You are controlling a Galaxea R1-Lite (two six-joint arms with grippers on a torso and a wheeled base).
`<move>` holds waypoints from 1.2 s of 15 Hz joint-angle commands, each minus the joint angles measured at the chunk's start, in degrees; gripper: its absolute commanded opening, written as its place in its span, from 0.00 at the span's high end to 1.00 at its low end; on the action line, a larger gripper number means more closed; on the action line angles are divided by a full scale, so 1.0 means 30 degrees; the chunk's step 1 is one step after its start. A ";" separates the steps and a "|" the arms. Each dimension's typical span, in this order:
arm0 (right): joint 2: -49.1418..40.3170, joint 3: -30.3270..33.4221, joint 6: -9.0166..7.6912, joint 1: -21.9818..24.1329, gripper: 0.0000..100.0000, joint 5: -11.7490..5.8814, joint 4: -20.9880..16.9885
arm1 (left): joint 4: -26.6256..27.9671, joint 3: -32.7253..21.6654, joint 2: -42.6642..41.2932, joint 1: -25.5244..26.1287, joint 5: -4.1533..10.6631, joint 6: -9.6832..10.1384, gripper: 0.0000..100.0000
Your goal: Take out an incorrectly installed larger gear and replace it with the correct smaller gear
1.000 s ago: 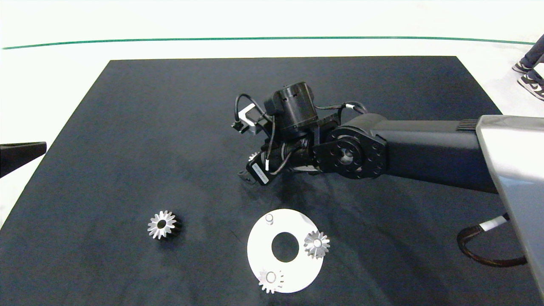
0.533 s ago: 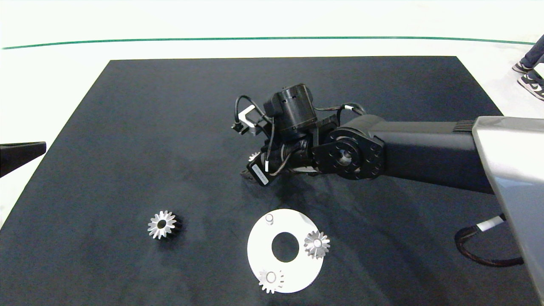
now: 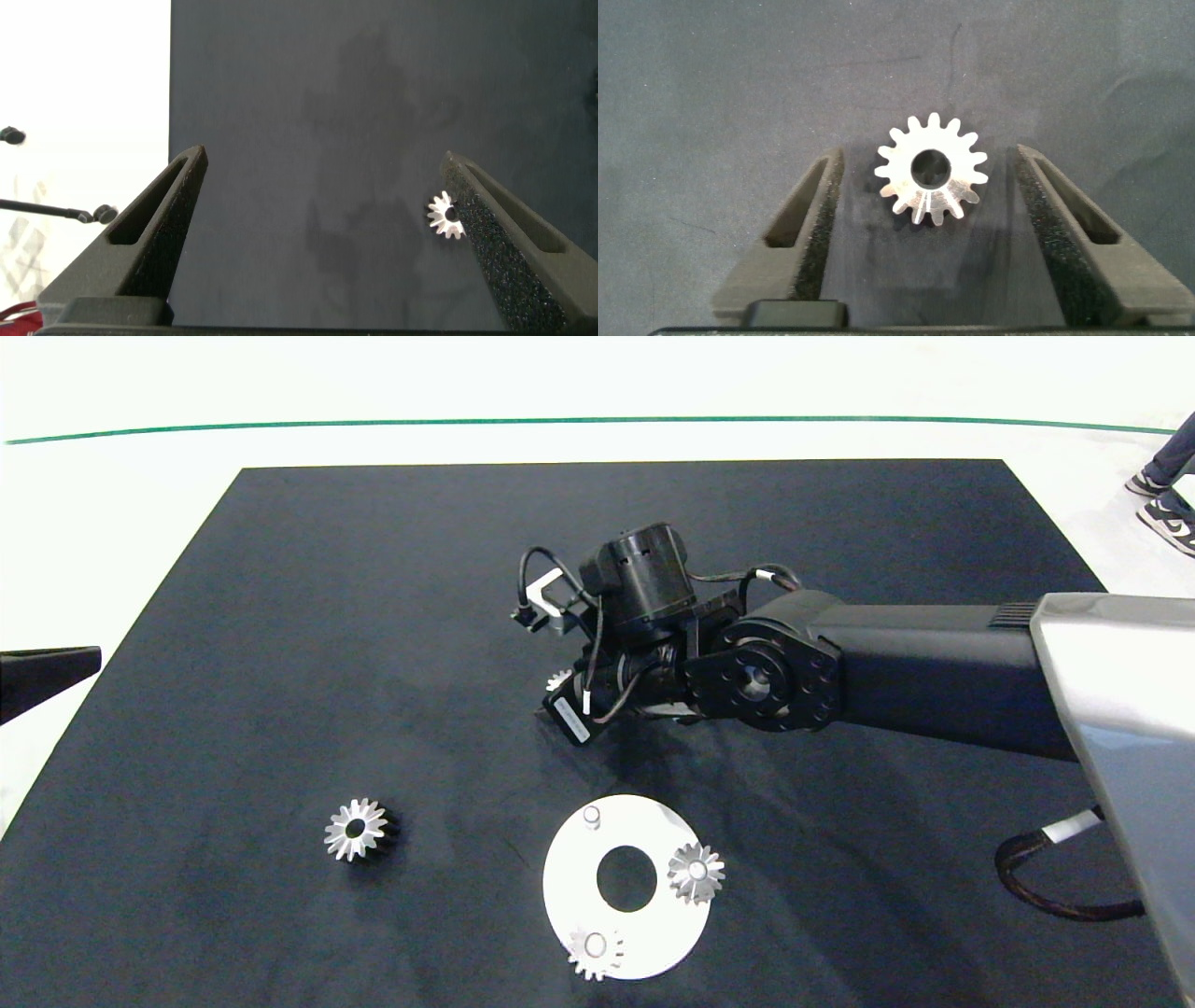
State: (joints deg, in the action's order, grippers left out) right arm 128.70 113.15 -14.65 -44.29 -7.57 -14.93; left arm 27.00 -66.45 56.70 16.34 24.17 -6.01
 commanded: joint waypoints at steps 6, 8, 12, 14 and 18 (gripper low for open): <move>0.0285 0.0075 0.0109 0.0144 0.45 0.0033 -0.0032 | 0.0052 0.0031 -0.0003 0.0004 0.0057 -0.0018 0.00; 0.0285 0.0105 0.0109 0.0144 0.48 0.0033 -0.0003 | 0.0052 0.0031 -0.0003 0.0004 0.0057 -0.0047 0.00; 0.0343 0.0105 0.0138 0.0173 0.57 0.0063 -0.0003 | 0.0052 0.0031 -0.0003 0.0004 0.0057 -0.0047 0.00; 0.0490 0.0134 0.0138 0.0173 0.60 0.0033 -0.0003 | 0.0052 0.0031 -0.0003 0.0033 0.0057 -0.0047 0.00; 0.0461 0.0075 0.0109 0.0144 0.69 0.0033 -0.0003 | 0.0052 0.0060 -0.0003 0.0033 0.0057 -0.0135 0.00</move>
State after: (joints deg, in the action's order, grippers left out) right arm 129.90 113.48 -14.19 -43.76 -7.39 -14.76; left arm 27.00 -66.32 56.70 16.40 24.20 -6.39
